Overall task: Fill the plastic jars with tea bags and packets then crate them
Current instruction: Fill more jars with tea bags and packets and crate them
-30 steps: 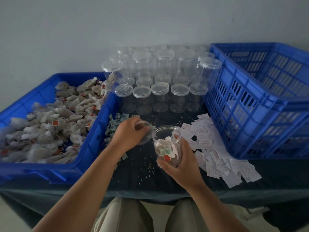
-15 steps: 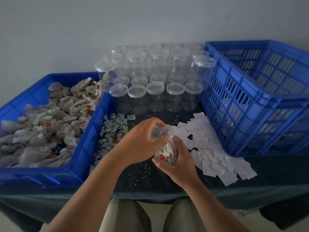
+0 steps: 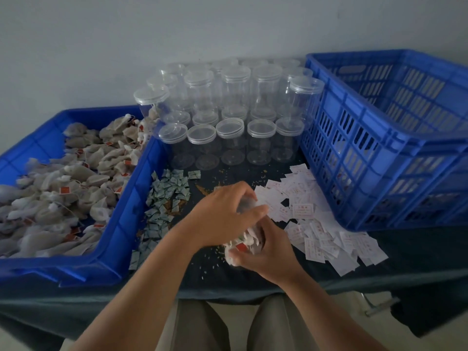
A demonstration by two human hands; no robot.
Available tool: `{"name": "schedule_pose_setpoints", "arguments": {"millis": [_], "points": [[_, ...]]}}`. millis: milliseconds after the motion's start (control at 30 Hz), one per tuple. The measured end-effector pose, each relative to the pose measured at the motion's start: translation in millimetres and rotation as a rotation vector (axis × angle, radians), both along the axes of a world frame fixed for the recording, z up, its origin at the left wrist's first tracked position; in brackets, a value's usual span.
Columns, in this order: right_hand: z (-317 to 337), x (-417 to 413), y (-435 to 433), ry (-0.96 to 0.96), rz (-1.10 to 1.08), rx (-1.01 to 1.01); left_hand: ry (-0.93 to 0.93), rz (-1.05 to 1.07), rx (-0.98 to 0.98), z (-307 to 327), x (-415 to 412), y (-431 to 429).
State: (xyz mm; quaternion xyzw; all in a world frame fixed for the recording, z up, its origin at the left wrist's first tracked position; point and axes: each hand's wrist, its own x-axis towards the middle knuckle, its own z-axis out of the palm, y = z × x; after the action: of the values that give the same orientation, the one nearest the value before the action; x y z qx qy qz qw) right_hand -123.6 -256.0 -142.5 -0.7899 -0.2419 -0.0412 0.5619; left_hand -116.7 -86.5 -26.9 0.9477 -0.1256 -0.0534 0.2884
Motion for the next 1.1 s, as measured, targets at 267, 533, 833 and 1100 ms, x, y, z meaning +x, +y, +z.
{"name": "schedule_pose_setpoints", "arguments": {"millis": [267, 533, 833, 1100], "points": [[10.6, 5.7, 0.5, 0.089, 0.030, 0.017, 0.102, -0.159, -0.131, 6.5, 20.1, 59.3], [3.0, 3.4, 4.6, 0.037, -0.024, 0.012, 0.024, 0.149, -0.010, -0.4, -12.9, 2.3], [5.2, 8.9, -4.3, 0.194, 0.004, 0.039, -0.035, 0.082, -0.041, -5.3, 10.2, 0.7], [17.9, 4.4, 1.8, 0.119, 0.062, 0.034, -0.010, 0.081, 0.036, -3.2, 12.5, -8.5]]}}
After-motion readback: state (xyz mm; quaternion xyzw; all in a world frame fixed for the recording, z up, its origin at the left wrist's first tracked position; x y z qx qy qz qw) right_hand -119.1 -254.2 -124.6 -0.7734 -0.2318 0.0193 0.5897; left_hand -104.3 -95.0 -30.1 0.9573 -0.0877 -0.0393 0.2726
